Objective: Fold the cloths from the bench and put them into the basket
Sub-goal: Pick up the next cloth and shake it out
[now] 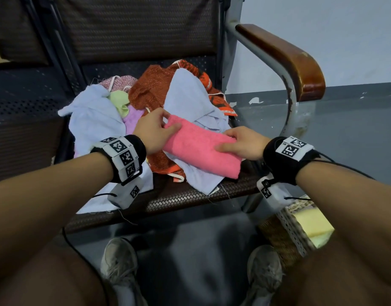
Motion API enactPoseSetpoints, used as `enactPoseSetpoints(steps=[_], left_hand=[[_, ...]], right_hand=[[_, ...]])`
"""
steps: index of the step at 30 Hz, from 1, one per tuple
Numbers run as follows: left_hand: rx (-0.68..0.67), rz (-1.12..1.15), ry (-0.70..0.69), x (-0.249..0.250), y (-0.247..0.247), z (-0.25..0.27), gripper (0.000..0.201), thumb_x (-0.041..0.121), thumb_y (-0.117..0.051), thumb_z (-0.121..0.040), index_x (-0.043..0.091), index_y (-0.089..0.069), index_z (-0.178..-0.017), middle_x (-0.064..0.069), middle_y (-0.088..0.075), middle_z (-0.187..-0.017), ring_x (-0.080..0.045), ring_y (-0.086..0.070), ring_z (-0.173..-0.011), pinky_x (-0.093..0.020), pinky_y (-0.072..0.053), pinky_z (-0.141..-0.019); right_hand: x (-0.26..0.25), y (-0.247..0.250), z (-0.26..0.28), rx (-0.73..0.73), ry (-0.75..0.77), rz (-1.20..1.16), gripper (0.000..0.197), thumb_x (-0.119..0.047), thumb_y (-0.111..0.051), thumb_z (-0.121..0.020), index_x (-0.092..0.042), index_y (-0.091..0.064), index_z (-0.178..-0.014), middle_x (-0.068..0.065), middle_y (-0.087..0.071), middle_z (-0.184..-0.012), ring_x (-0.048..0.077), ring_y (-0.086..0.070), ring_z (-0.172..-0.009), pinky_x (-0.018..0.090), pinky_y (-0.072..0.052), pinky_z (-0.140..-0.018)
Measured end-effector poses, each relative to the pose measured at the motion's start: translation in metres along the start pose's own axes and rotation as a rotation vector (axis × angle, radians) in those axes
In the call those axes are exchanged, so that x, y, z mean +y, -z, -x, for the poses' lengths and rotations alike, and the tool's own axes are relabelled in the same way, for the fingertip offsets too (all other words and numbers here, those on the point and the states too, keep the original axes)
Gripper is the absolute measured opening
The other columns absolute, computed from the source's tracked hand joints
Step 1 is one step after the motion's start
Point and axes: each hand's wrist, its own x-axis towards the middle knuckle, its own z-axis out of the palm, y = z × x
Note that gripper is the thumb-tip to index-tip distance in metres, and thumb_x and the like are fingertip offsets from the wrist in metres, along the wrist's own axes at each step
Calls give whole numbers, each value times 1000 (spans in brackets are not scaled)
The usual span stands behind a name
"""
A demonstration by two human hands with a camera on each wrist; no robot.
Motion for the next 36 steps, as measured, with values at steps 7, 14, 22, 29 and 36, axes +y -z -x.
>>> enactPoseSetpoints(steps=[7, 14, 22, 29, 36], left_hand=[[-378, 5, 459, 7, -5, 2, 86, 88, -30, -80, 8, -65, -86, -7, -74, -65, -20, -71, -57, -24, -49, -53], [-231, 349, 386, 20, -7, -3, 53, 58, -73, -77, 7, -65, -88, -7, -72, -81, -18, -72, -63, -35, -62, -65], [-211, 782, 186, 84, 3, 6, 27, 16, -82, -71, 22, -57, -81, -10, -68, -85, -18, -64, -70, -26, -53, -57], [-376, 916, 140, 132, -11, 25, 49, 31, -83, -76, 17, -58, -117, -7, -68, -120, -19, -70, -102, -31, -58, -75], [-747, 750, 94, 201, -100, 58, 59, 13, -76, -84, 8, -49, -136, -8, -65, -128, -24, -66, -113, -44, -54, -97]], right_hand=[[10, -1, -16, 42, -132, 172, 35, -36, -56, -97, -7, -64, -79, 8, -66, -78, 22, -62, -72, 33, -48, -68], [-2, -5, -18, 56, -162, 413, 40, -38, -52, -93, -3, -70, -94, 15, -71, -91, 30, -67, -84, 37, -54, -72], [-35, 10, 12, 207, 101, -381, 80, -50, -74, -71, -31, -44, -143, -5, -62, -130, 11, -63, -115, 29, -50, -97], [-21, 41, 57, 307, 54, -587, 24, -25, -71, -91, -12, -68, -111, 1, -77, -100, 15, -74, -91, 26, -58, -74], [55, 100, 137, 519, -149, -841, 24, -32, -64, -94, -16, -67, -111, -2, -77, -93, 13, -75, -82, 26, -57, -61]])
